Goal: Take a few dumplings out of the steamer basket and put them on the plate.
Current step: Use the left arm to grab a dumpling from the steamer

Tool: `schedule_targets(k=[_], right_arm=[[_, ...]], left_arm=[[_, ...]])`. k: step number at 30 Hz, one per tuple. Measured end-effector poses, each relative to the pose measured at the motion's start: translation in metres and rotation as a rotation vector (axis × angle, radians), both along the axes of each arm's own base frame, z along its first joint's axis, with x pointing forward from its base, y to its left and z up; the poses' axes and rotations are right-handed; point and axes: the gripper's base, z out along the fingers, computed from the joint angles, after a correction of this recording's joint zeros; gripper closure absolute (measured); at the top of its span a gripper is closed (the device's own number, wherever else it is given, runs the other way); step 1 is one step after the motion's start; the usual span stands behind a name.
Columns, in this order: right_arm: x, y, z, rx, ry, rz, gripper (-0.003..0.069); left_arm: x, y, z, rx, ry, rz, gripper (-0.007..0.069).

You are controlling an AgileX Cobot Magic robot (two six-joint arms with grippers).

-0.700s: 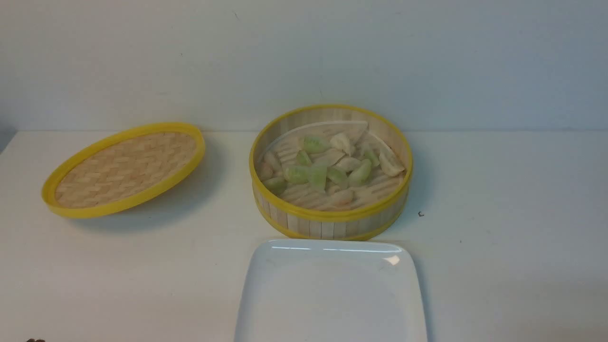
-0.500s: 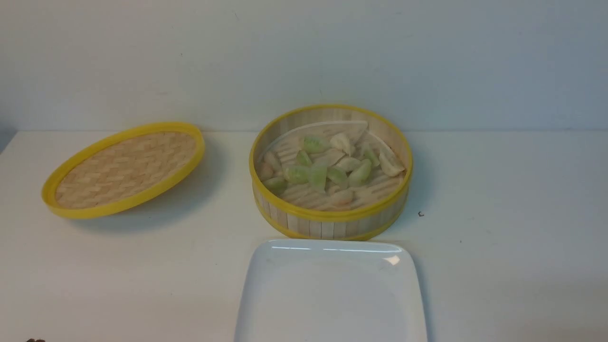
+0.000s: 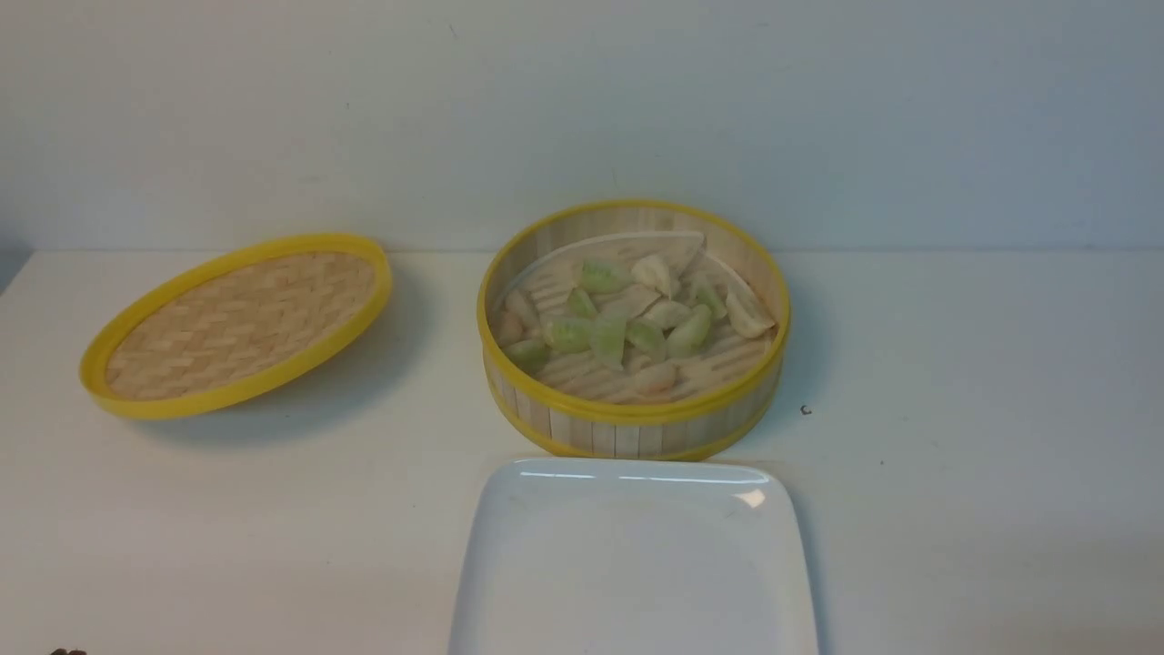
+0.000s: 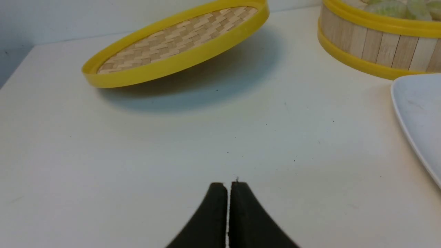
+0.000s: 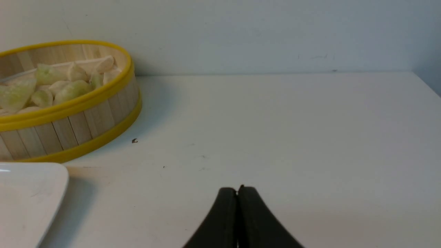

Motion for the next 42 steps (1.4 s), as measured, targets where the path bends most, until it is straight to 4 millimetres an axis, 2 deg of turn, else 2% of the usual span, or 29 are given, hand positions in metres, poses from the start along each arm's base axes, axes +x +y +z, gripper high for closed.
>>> schedule_targets(k=[12,15,18,19,23,25,28,33,35,39,42], right_arm=[[0.0,0.0,0.0,0.0,0.0,0.0,0.0673],[0.0,0.0,0.0,0.0,0.0,0.0,0.0673],[0.0,0.0,0.0,0.0,0.0,0.0,0.0673],[0.0,0.0,0.0,0.0,0.0,0.0,0.0673],[0.0,0.0,0.0,0.002,0.0,0.0,0.0673],[0.0,0.0,0.001,0.028,-0.008,-0.001,0.0673],[0.001,0.002,0.004,0.174,-0.054,-0.005,0.0673],[0.002,0.002,0.018,0.605,-0.204,-0.035,0.0673],[0.002,0.001,0.022,0.709,-0.237,-0.045,0.0673],[0.002,0.0,0.023,0.772,-0.256,-0.052,0.0673],[0.002,-0.002,0.026,0.827,-0.293,-0.064,0.0673]], left_arm=[[0.001,0.001,0.001,0.019,-0.018,0.003,0.0631],[0.002,0.0,0.007,-0.028,-0.088,0.01,0.0631],[0.004,-0.001,0.018,-0.221,-0.194,0.037,0.0631],[0.004,-0.001,0.018,-0.221,-0.194,0.037,0.0631],[0.005,0.001,0.03,-0.544,-0.299,0.087,0.0631],[0.005,0.002,0.033,-0.616,-0.331,0.101,0.0631],[0.004,0.005,0.038,-0.693,-0.385,0.122,0.0631],[0.003,0.011,0.046,-0.739,-0.491,0.151,0.0631],[0.001,0.014,0.051,-0.764,-0.563,0.169,0.0631],[-0.001,0.017,0.061,-0.808,-0.624,0.173,0.0631],[-0.006,0.013,0.088,-0.828,-0.627,0.124,0.0631]])
